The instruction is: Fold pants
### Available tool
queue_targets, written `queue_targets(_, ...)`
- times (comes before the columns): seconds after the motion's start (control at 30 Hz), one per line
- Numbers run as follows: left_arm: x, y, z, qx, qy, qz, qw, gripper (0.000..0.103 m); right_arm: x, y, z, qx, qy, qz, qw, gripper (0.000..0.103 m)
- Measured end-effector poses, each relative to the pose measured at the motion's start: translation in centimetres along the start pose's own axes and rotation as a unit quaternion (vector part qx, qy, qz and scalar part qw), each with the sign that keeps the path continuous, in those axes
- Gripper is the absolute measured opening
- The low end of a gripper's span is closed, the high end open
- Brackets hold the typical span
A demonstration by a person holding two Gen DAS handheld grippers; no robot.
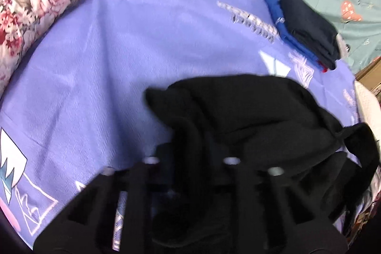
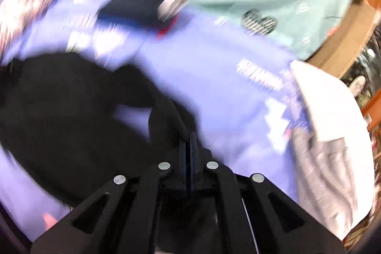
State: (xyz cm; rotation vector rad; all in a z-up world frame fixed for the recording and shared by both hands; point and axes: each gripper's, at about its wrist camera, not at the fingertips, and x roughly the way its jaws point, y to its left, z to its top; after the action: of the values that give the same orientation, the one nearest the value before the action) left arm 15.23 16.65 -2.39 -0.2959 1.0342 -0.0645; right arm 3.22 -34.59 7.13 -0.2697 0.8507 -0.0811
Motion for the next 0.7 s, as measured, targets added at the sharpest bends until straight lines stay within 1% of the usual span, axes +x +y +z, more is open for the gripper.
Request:
queue_targets(0.03,-0.5,-0.2,0.1,0.002,-0.008,-0.005,1.0000,0.014,-0.2,-2.0,2.0,0.010,-0.012,-0.022,1.000,0.002)
queue_targets(0.07,-0.9,-0.5,0.2,0.006,-0.013,-0.005,0.9999,0.014,0.0,-3.4,3.3,0.018,-0.014,-0.033,0.999,0.002)
queue_targets(0.13,-1.9,-1.0,0.6,0.015,-0.027,-0.013,0.9994,0.013,1.2,-5.9,5.5,0.036,-0.009,-0.057,0.998,0.002)
queue_targets(0.23,-3.6,-1.4,1.1,0.034,-0.052,-0.026,0.9977,0.013,5.7,-9.2,8.2,0.055,0.015,-0.089,0.994,0.002)
queue_targets(0.27,-3.7,-1.4,1.3,0.040,-0.055,-0.025,0.9974,0.016,7.6,-9.8,8.4,0.061,0.030,-0.086,0.994,0.002)
queue_targets(0.3,-3.5,-1.3,1.4,0.044,-0.053,-0.018,0.9975,0.021,9.9,-10.4,8.7,0.067,0.055,-0.072,0.994,0.003)
queue_targets(0.33,-2.9,-1.0,1.6,0.042,-0.042,-0.012,0.9982,0.044,12.1,-10.8,8.6,0.074,0.074,-0.057,0.993,0.003)
queue_targets(0.37,-2.1,-0.9,1.9,0.037,-0.032,-0.009,0.9987,0.061,13.2,-10.4,8.1,0.081,0.082,-0.055,0.992,0.012)
queue_targets(0.4,-1.2,-0.5,2.0,0.030,-0.022,0.001,0.9993,0.062,14.6,-10.9,7.6,0.091,0.091,-0.068,0.989,0.032)
queue_targets(0.43,-0.5,-0.2,2.1,0.026,-0.011,0.005,0.9996,0.062,15.7,-11.5,7.0,0.107,0.100,-0.096,0.985,0.041)
queue_targets(0.47,0.3,0.1,2.2,0.021,0.003,0.003,0.9998,0.065,16.4,-12.6,6.7,0.124,0.096,-0.110,0.981,0.047)
queue_targets(0.5,1.2,0.3,2.3,0.014,0.017,0.003,0.9998,0.067,16.3,-13.5,6.0,0.143,0.090,-0.107,0.980,0.049)
queue_targets(0.53,1.8,0.3,2.4,0.009,0.024,0.001,0.9997,0.073,16.2,-14.5,5.4,0.169,0.086,-0.091,0.978,0.051)
queue_targets(0.57,2.2,0.3,2.5,0.007,0.028,-0.004,0.9996,0.078,15.8,-15.2,5.0,0.184,0.084,-0.077,0.976,0.056)
queue_targets(0.6,2.5,0.2,2.6,0.007,0.030,-0.006,0.9995,0.080,15.7,-16.2,4.4,0.201,0.083,-0.058,0.974,0.059)
queue_targets(0.63,2.7,0.1,2.7,0.007,0.031,-0.007,0.9995,0.082,15.6,-16.8,3.9,0.204,0.083,-0.057,0.974,0.060)
queue_targets(0.7,3.3,-0.1,3.1,0.003,0.038,-0.013,0.9992,0.084,14.8,-16.4,2.5,0.201,0.079,-0.068,0.974,0.062)
